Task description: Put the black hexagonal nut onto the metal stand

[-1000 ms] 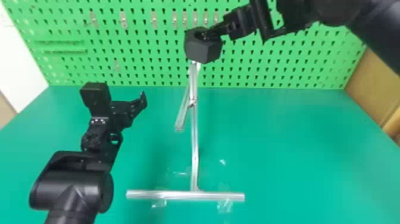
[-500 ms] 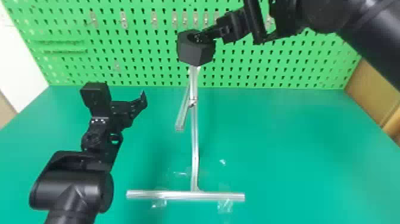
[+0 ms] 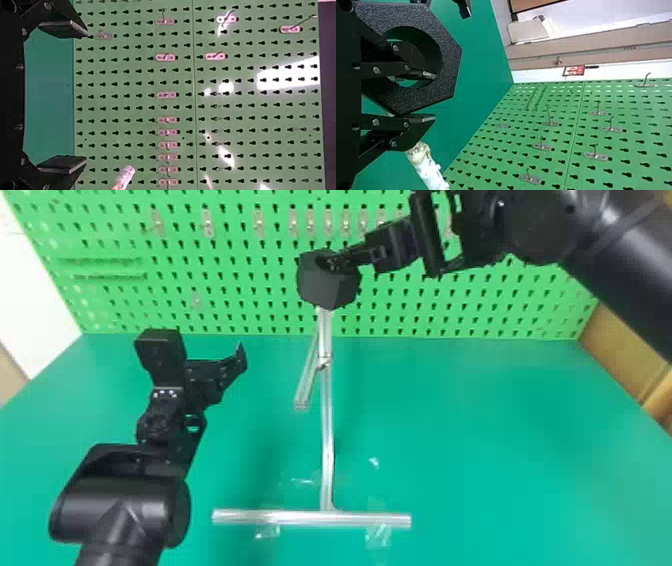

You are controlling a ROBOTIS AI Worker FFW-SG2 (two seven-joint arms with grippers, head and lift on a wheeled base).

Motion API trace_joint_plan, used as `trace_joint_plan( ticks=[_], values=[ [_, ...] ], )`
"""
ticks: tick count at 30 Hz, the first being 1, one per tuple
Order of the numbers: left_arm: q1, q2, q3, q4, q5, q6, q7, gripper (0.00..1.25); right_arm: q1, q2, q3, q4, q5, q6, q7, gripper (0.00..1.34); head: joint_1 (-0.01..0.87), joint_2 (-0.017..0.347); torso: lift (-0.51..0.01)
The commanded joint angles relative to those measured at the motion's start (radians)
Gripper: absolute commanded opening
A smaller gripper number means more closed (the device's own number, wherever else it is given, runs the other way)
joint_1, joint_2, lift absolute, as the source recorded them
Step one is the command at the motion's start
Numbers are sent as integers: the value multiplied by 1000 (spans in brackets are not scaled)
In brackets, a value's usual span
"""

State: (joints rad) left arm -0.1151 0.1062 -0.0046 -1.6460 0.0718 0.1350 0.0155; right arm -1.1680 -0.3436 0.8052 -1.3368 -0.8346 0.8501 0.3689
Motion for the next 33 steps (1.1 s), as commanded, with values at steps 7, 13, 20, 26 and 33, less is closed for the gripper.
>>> trace_joint_plan(
  ticks=[7, 13, 20, 26, 33],
  values=[
    [0, 0, 2, -2, 0, 0, 0, 1092, 21, 0, -6, 15, 0, -20, 5, 196, 693, 81, -1],
    [0, 0, 2, -2, 2, 0, 0, 1092, 27, 0, -9, 18, -1, -23, 7, 196, 693, 81, -1],
    [-1, 0, 2, -2, 2, 0, 0, 1092, 37, 2, -9, 30, -3, -51, 18, 198, 693, 81, -1],
    [-1, 0, 3, -2, 2, 0, 0, 1092, 47, 3, -15, 41, -1, -79, 21, 198, 693, 81, -1],
    [-1, 0, 3, -2, 2, 0, 0, 1092, 53, 5, -18, 48, -1, -80, 21, 198, 693, 81, -1]
  ],
)
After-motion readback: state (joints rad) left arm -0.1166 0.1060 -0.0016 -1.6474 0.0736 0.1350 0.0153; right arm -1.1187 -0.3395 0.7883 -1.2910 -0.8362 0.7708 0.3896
